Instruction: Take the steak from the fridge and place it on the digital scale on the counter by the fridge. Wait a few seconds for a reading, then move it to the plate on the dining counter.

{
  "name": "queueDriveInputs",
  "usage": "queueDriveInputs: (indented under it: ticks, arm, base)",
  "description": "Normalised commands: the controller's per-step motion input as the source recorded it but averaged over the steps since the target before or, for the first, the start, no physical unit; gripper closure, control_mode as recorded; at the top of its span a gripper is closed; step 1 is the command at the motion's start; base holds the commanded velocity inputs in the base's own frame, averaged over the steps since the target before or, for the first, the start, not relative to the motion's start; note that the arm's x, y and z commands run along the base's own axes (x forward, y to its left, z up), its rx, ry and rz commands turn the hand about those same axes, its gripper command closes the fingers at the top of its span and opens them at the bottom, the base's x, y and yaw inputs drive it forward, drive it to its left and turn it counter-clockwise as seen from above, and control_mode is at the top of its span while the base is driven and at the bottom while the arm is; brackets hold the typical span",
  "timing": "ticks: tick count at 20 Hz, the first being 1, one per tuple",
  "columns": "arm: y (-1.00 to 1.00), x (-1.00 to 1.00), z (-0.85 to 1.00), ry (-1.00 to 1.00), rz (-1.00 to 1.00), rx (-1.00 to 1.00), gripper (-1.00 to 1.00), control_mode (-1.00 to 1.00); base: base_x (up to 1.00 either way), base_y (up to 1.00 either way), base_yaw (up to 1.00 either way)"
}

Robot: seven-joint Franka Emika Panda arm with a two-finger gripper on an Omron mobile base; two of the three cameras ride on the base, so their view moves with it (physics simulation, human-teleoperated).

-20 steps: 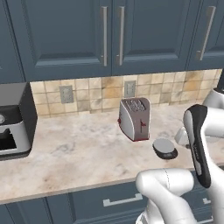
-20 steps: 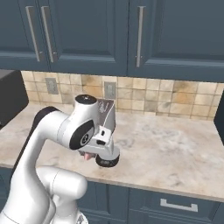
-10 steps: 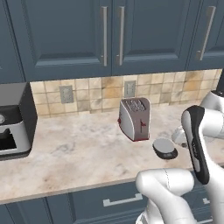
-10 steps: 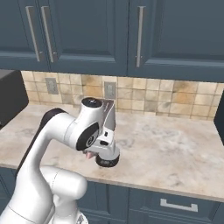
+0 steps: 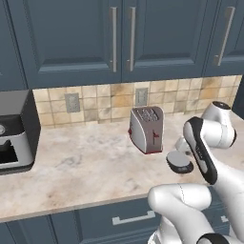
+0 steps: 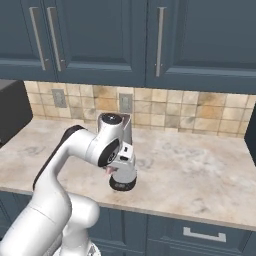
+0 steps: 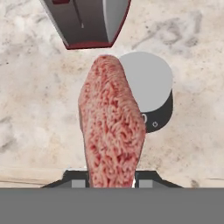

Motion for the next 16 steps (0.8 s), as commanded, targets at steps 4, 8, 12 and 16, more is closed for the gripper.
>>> queueDriveInputs:
  ticks: [4,8,12,16]
  arm:
    - [-0.02,0.49,-0.45,0.00,0.00,0.00,1.00,-1.00]
    - [-0.08,0.27,-0.26,0.00,0.00,0.00,1.00,-1.00]
    - [-0.18,0.00,-0.10,0.00,0.00,0.00,1.00,-1.00]
    - [-0.24,0.00,-0.16,0.00,0.00,0.00,1.00,-1.00]
  base:
    - [0.00,0.00,0.00]
    - [0.00,0.00,0.00]
    - [0.00,0.00,0.00]
    - [0.00,0.00,0.00]
